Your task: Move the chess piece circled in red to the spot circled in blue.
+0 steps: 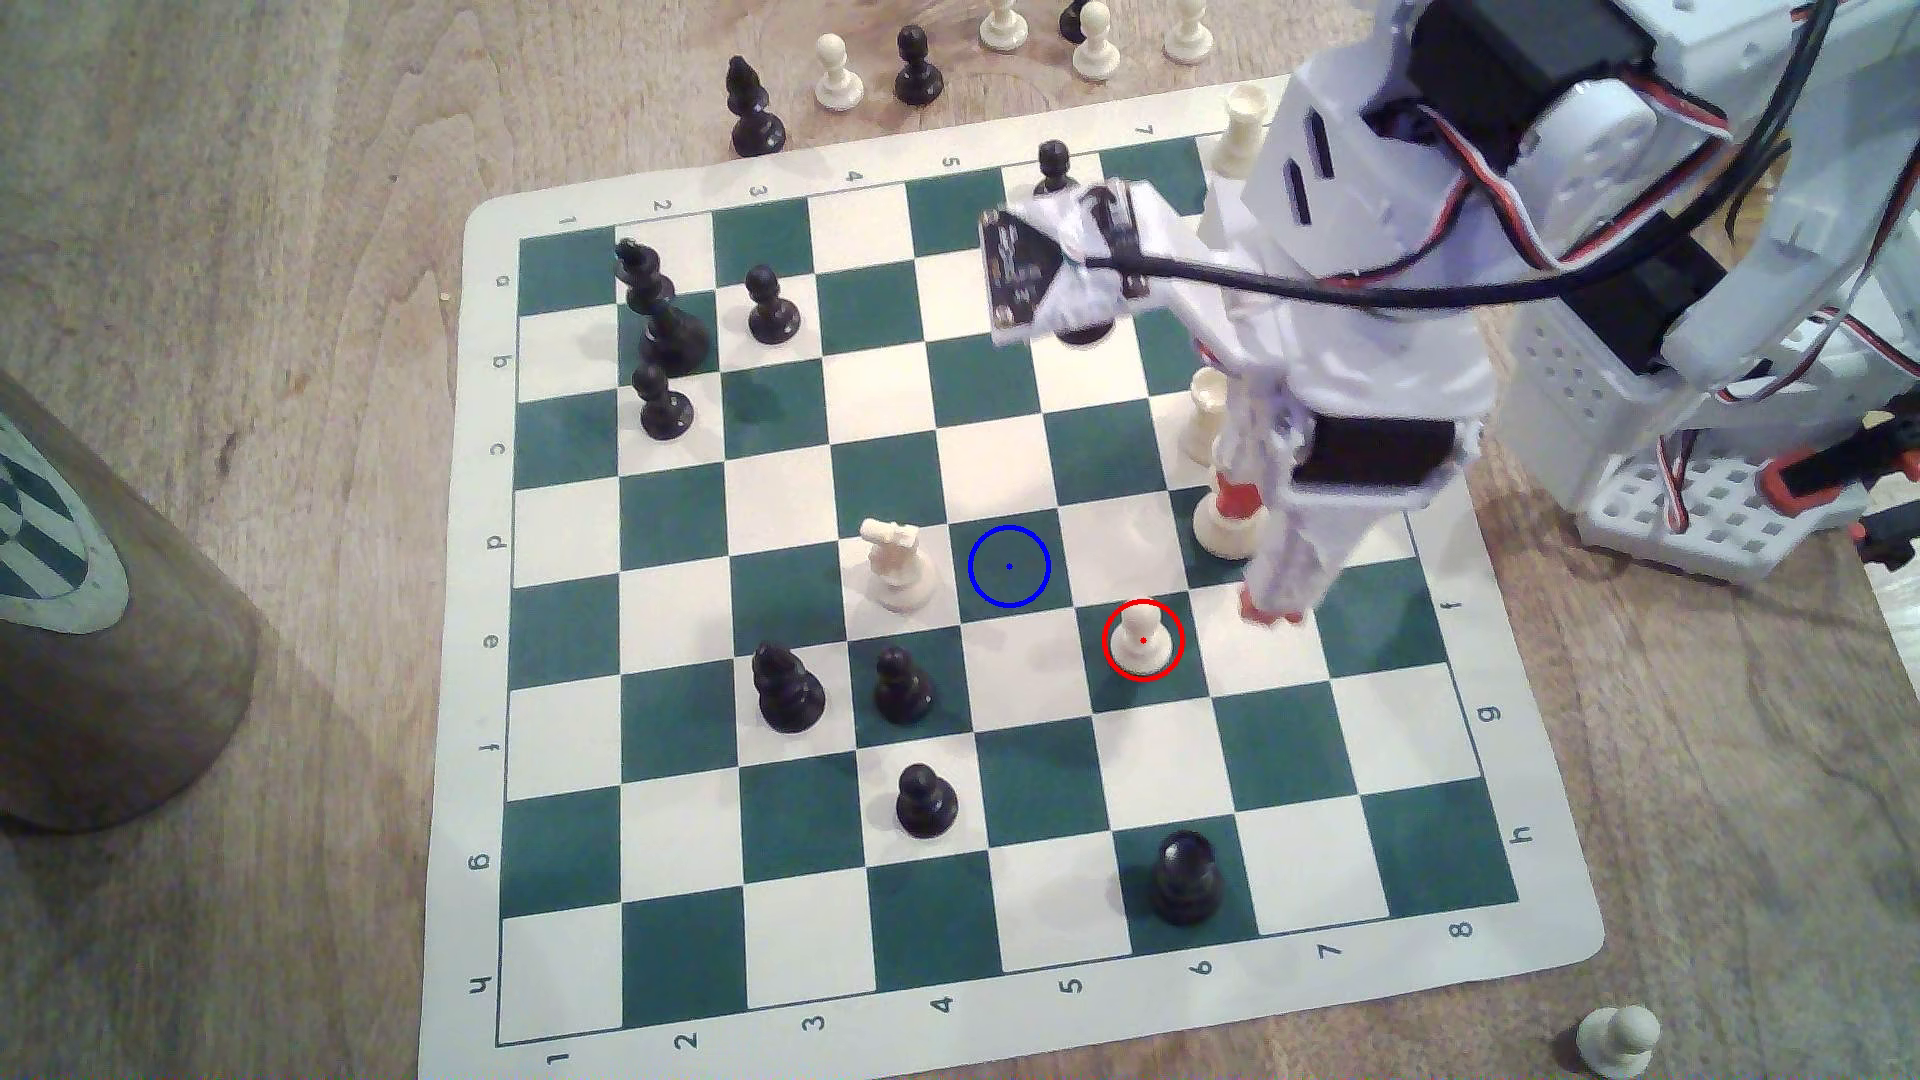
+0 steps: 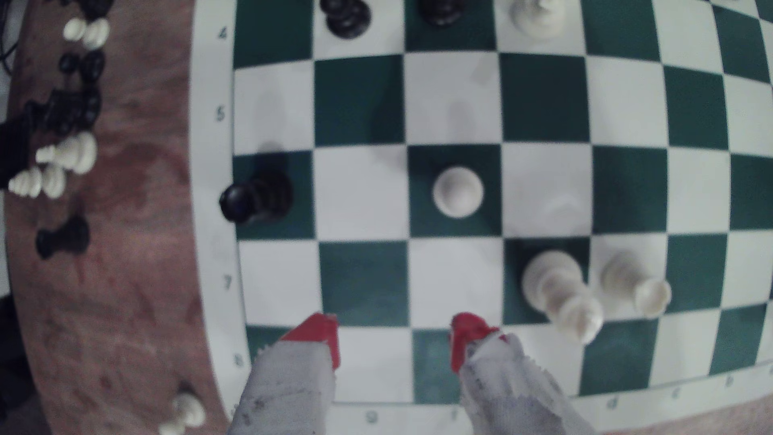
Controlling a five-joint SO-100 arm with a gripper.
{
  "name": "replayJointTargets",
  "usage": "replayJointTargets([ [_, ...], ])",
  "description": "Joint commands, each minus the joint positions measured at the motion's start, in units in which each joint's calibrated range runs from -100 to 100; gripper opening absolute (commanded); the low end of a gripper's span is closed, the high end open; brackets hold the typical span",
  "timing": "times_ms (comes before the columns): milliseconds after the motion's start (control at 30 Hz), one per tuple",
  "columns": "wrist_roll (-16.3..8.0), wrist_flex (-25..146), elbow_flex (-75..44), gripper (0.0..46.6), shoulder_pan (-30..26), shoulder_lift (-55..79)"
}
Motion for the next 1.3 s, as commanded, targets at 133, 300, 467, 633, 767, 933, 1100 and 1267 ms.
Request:
replayJointTargets([
  [133, 0.7, -5.0, 5.2, 14.4, 0.4, 3.4],
  [300, 0.6, -7.6, 5.8, 17.1, 0.8, 6.3],
  [467, 0.4, -11.5, 6.6, 20.9, 1.1, 10.3],
  [633, 0.9, -13.8, 6.7, 20.9, 2.1, 15.0],
  [767, 1.2, -15.5, 6.7, 20.0, 2.9, 17.7],
  [933, 1.2, -17.7, 6.7, 19.9, 3.7, 20.9],
  [1100, 1.2, -21.0, 5.8, 20.1, 5.1, 24.1],
  [1267, 1.1, -22.8, 5.6, 19.8, 5.8, 26.3],
])
